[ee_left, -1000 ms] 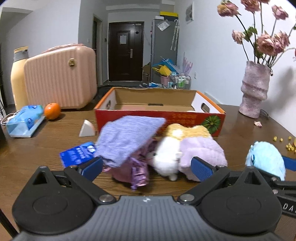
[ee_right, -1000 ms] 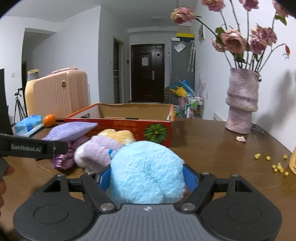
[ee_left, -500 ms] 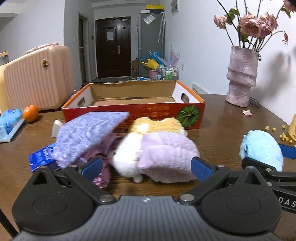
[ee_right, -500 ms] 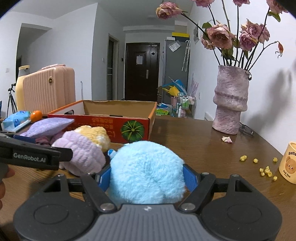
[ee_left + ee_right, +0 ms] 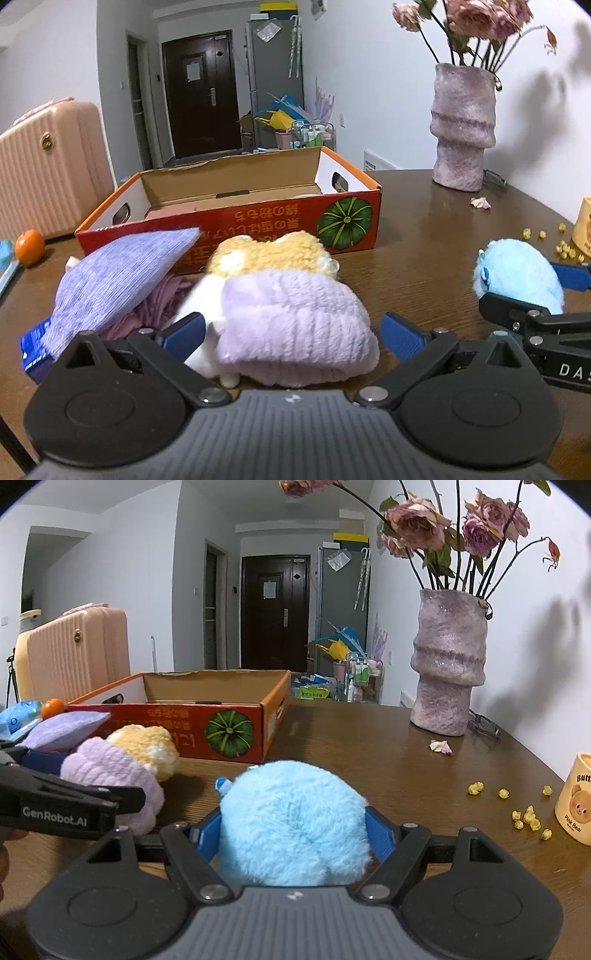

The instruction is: Organize soft objects

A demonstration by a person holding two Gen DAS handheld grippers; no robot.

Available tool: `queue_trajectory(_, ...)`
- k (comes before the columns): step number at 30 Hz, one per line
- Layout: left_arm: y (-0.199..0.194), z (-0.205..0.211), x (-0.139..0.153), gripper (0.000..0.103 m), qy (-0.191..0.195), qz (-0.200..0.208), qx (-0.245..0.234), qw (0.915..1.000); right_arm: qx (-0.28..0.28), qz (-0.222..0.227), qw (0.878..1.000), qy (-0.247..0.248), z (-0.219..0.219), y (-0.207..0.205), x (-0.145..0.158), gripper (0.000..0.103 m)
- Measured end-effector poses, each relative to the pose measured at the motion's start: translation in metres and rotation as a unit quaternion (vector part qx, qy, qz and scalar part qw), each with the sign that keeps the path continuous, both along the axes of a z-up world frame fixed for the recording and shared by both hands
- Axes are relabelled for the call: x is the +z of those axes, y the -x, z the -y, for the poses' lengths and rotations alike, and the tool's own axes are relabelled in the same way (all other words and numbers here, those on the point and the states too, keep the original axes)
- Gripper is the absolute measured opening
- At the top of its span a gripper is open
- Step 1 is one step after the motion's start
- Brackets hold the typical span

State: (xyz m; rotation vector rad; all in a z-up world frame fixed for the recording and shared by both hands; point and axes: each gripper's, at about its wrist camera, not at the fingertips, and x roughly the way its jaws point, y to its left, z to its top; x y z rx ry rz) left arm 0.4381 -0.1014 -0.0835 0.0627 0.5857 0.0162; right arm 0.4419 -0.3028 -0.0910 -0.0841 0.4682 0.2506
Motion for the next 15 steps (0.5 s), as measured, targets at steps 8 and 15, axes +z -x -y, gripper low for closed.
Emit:
queue_trajectory(8,-0.0098,0.0069,-0.0071,0.099,-0.026,0.003,-0.015,0.9995,0.000,-0.006,1.000,-0.001,0.0013,0.0001,-0.0012,0.077)
queue_trajectory(15,-0.0061,0.0053,-0.0060,0.079,-0.028,0.011,-0.016,0.9994,-0.005,0.000,1.000,0.003,0.0001,0.0024,-0.0006,0.077)
